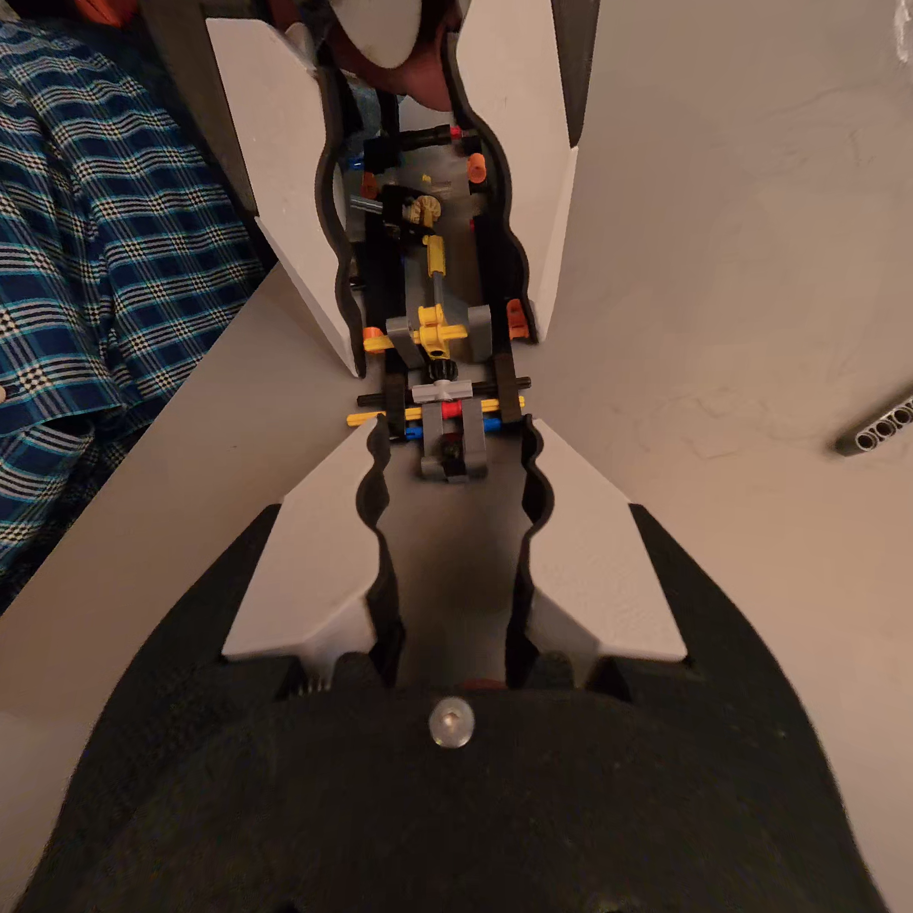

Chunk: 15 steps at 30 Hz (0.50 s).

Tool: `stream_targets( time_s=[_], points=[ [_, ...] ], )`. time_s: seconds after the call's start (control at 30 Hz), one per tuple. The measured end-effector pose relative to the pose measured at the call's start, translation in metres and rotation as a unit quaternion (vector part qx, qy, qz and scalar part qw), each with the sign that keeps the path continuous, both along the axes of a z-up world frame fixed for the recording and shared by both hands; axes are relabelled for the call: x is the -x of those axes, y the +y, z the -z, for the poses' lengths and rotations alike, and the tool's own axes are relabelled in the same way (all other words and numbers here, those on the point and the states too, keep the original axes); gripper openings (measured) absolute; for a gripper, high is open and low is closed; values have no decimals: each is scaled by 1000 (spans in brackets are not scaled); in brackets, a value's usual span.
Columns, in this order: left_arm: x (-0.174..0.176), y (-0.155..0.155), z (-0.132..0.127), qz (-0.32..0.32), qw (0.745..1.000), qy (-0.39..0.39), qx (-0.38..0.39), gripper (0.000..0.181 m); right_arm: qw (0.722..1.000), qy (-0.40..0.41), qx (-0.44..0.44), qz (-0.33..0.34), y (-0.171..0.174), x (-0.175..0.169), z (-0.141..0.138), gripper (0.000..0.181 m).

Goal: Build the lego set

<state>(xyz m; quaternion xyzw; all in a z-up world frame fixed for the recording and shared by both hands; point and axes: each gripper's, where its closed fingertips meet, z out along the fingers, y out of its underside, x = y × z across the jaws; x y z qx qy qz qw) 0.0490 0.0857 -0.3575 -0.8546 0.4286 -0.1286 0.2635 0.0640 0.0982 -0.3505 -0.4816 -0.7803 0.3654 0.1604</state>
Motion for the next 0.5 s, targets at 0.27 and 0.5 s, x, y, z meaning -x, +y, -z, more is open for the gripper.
stream_targets(
  time_s=[0.27,0.5],
  points=[
    [0,0,0,1,1000,-3,-2,66,1000,4,-5,0,-1,0,0,45],
    [0,0,0,8,1000,3,5,67,1000,3,-1,-12,-1,-7,-5,62]
  ],
)
